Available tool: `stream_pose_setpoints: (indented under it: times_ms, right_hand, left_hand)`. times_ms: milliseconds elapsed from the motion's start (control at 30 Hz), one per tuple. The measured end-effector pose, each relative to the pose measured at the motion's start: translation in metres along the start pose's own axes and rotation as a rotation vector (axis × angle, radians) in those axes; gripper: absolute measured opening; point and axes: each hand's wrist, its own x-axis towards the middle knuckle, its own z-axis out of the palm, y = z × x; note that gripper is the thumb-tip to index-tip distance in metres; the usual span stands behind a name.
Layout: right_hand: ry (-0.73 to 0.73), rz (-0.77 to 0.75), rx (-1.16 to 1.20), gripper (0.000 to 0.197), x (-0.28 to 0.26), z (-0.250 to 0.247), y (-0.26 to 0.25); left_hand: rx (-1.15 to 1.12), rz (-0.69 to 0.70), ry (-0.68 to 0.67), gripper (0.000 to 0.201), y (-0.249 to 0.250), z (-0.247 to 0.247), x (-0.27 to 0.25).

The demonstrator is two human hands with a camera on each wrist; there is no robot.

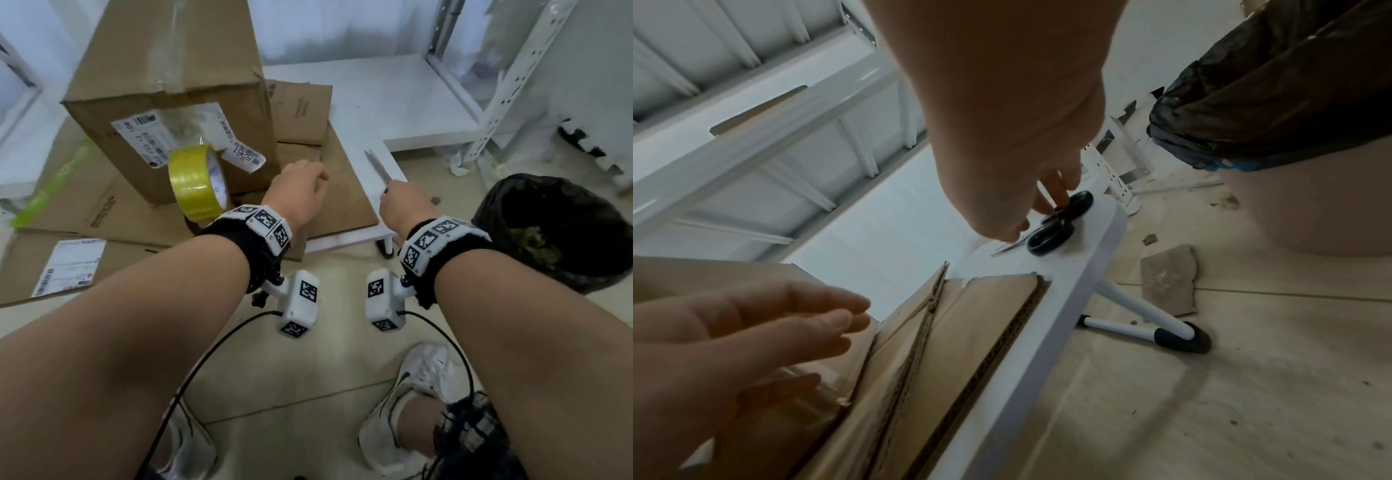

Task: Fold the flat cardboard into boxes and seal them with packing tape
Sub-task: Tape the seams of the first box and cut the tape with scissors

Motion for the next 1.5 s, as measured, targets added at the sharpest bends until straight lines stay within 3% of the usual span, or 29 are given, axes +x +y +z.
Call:
stream_pose_setpoints:
  times_ms: [100,367,500,600,733,967,1100,1233,1367,1500]
  right_hand:
    - [0.013,0.013,-0.032,0.024,0.007,0.009,0.000]
    - [0.023,0.238,0.245,0.036,0.018,0.003,0.001]
    - [0.146,0.262,0.333,0.030,0.009,-0.002,-0.002]
    - [0.233,0.181,0.530,0.037,-0.001,-0.011,-0.018]
    - [0.213,0.026,0.702,0.054,-0.017,-0.028,-0.047]
    - [0.159,-0.266,0.782,0.034,-0.041,-0.061,-0.099]
    - [0.049,-0.441,0.795,0.038,-0.054,-0.084,-0.122]
    - [-0.095,-0.591,0.557,0.040,-0.071,-0.108,-0.140]
    - [-0.112,-0.611,0.391,0.046,-0.072,-0.111,-0.152]
    - [-0.126,-0.625,0.294,0.046,-0.065,-0.105,-0.152]
  left_hand:
    - [-0.029,-0.018,-0.006,0.028,-0.007,0.004,0.005]
    - [-0.066,-0.021,-0.012,0.027,-0.017,0.008,0.005]
    - [-0.089,-0.020,-0.003,0.027,-0.014,0.002,0.005]
    - [-0.106,-0.004,0.027,0.026,-0.010,-0.007,0.004]
    - [-0.135,0.030,0.100,0.024,-0.002,-0.029,-0.004]
    - [-0.112,0.015,0.279,0.025,-0.008,-0.096,-0.044]
    - [-0.156,-0.079,0.351,0.024,-0.033,-0.134,-0.071]
    - [-0.158,-0.218,0.373,0.029,-0.064,-0.156,-0.092]
    - [-0.240,-0.355,0.311,0.039,-0.083,-0.154,-0.101]
    - [-0.377,-0.397,0.247,0.045,-0.085,-0.140,-0.099]
